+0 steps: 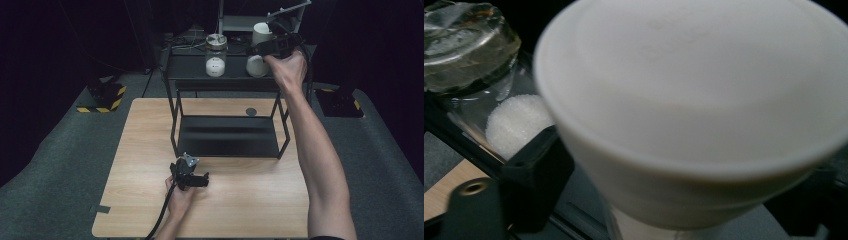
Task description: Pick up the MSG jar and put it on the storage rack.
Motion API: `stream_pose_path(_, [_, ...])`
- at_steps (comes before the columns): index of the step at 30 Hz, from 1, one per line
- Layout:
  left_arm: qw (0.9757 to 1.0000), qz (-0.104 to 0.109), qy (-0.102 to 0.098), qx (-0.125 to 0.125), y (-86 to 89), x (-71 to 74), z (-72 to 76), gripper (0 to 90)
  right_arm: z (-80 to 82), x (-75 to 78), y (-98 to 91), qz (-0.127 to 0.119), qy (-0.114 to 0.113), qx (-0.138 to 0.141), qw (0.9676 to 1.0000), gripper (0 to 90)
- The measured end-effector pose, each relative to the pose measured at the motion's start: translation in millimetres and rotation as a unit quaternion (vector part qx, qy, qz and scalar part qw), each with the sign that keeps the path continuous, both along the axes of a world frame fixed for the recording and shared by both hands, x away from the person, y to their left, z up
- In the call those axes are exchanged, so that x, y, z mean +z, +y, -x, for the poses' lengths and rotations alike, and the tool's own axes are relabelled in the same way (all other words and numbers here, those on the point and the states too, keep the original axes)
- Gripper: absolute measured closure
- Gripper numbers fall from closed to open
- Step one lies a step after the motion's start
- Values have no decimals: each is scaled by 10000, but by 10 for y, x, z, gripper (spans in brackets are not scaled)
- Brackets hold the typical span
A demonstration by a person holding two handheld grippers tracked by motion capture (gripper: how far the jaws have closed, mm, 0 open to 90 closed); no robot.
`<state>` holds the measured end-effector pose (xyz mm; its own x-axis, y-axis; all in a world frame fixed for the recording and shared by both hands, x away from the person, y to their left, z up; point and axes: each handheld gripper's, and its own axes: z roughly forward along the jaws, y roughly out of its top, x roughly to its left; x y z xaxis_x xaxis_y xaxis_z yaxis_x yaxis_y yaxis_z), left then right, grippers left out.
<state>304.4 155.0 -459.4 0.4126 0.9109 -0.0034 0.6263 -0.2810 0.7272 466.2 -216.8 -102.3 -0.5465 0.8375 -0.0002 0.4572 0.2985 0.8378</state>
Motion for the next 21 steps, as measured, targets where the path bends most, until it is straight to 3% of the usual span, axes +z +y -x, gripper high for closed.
stream_pose_path(3, [10000,-2,-1,-1,0,0,0,22,62,-15,47,63,-92,-104,9999,76])
stream_pose_path(10, [10000,1,0,-2,1,0,0,22,197,-177,-93,-246,-309,-156,9991,66])
stream_pose_path(21, [10000,1,6,-2,1,2,-1,21,323,-247,-289,-456,-390,-173,9980,71])
